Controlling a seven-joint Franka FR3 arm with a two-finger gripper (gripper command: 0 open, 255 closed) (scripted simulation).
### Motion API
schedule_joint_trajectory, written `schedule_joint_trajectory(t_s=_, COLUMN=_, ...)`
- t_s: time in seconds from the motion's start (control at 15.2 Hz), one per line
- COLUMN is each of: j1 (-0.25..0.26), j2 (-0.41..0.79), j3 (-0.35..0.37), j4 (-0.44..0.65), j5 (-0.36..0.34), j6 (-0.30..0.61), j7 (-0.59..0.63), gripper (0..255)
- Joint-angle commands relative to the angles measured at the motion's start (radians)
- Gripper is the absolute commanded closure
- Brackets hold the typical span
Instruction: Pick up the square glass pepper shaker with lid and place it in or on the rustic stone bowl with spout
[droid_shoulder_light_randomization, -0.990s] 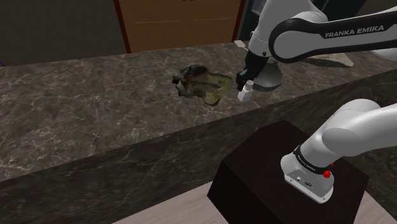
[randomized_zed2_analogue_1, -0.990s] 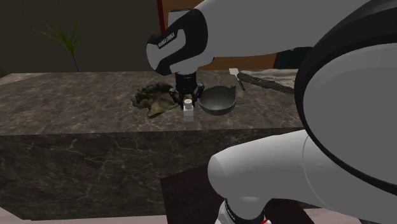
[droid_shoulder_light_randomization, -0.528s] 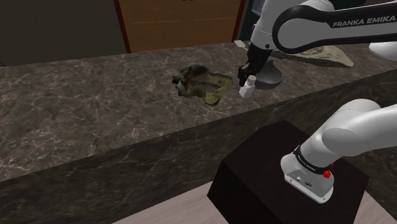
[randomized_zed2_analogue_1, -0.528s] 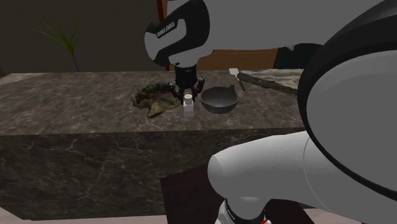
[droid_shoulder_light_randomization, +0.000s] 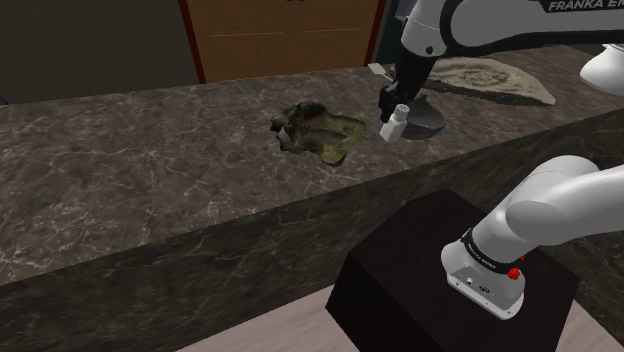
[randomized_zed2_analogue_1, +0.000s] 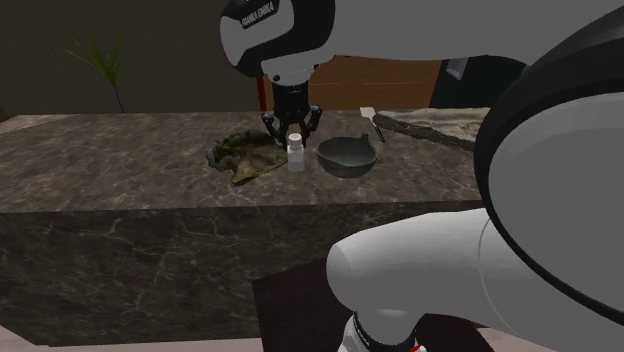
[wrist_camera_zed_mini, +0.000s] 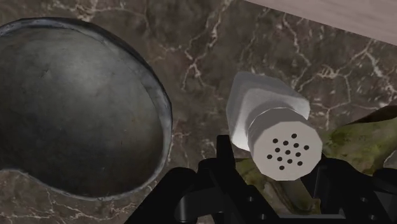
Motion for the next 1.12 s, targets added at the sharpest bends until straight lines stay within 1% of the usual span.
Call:
schedule_joint_trajectory(t_s=0.0, j1=-0.001, j2=-0.002, j3=-0.003, j4=0.027, j5=-0.002, j6=-0.030, j7=-0.001, gripper=255)
schedule_joint_trajectory(t_s=1.06, j1=-0.012, j2=0.021, j3=-0.021, j4=0.257, j5=-0.019, j6=-0.237, j7=-0.004, gripper=255)
